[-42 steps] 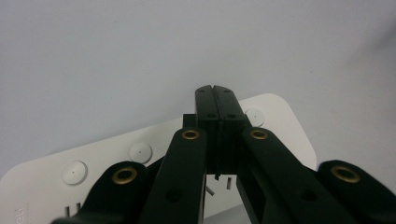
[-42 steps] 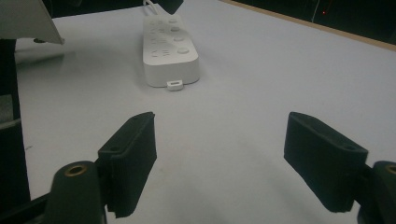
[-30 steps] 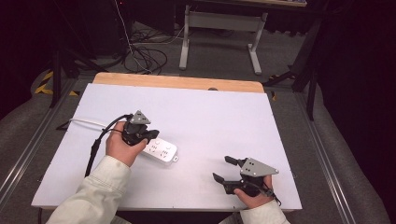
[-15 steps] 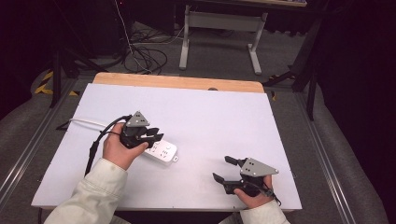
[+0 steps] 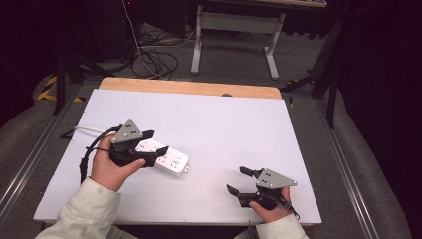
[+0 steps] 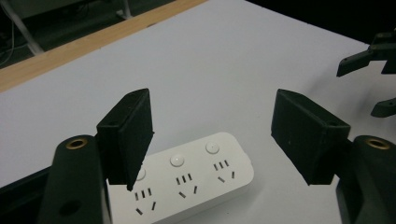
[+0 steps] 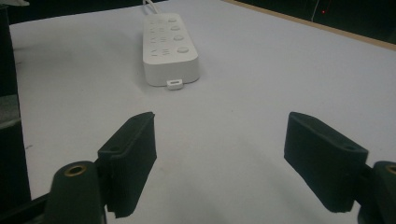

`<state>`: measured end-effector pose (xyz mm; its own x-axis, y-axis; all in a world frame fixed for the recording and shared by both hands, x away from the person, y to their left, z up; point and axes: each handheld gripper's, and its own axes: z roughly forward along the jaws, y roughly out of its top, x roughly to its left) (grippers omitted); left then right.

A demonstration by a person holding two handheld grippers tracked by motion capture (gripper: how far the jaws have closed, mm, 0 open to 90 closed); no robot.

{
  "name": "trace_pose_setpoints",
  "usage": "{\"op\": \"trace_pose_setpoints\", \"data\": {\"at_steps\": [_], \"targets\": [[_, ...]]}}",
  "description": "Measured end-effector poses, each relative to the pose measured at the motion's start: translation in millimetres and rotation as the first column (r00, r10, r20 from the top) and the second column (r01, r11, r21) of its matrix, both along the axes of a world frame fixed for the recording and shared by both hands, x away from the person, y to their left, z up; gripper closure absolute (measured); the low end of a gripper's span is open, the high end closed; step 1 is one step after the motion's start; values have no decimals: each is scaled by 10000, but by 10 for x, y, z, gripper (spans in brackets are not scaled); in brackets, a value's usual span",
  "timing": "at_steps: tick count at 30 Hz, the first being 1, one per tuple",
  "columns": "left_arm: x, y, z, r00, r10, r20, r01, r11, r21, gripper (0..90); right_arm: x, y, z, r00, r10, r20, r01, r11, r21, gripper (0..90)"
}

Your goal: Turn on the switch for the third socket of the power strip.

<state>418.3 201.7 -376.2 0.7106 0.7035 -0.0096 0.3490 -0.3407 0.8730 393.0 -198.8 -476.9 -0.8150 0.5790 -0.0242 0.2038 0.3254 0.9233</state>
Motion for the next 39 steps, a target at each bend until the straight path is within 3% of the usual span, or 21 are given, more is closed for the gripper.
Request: {"op": "trace_pose_setpoints", "data": {"at_steps": [4,11,18,21,25,29,39], "targets": [[-100,107,-21,9999,29,98,-25,9993,-374,250,-1,-1,-1,10000,-17,-20,17,10000,-9,258],[-234,316,-106,9996,129,237,-120,9992,-387,227,-2,3,-5,10000,-42,-48,42,10000,-33,258],[-328,516,-217,9991,193,370,-166,9973,-719,219,0,2,-8,9999,-66,-100,66,10000,-53,255],[-364,583,-276,9987,274,420,-242,9970,-736,208,6,-4,-13,9999,-74,-116,74,9999,-77,255],[-413,627,-345,9962,456,748,-443,9989,-181,194,6,-1,-15,9999,-73,-139,71,9999,-95,255],[-453,702,-420,9963,543,670,-521,9981,-338,187,4,-2,-15,9998,-97,-161,96,9999,-71,255],[-557,911,-616,9982,575,183,-547,9903,-1276,185,7,-2,-20,9998,-113,-184,111,9999,-100,255]]}}
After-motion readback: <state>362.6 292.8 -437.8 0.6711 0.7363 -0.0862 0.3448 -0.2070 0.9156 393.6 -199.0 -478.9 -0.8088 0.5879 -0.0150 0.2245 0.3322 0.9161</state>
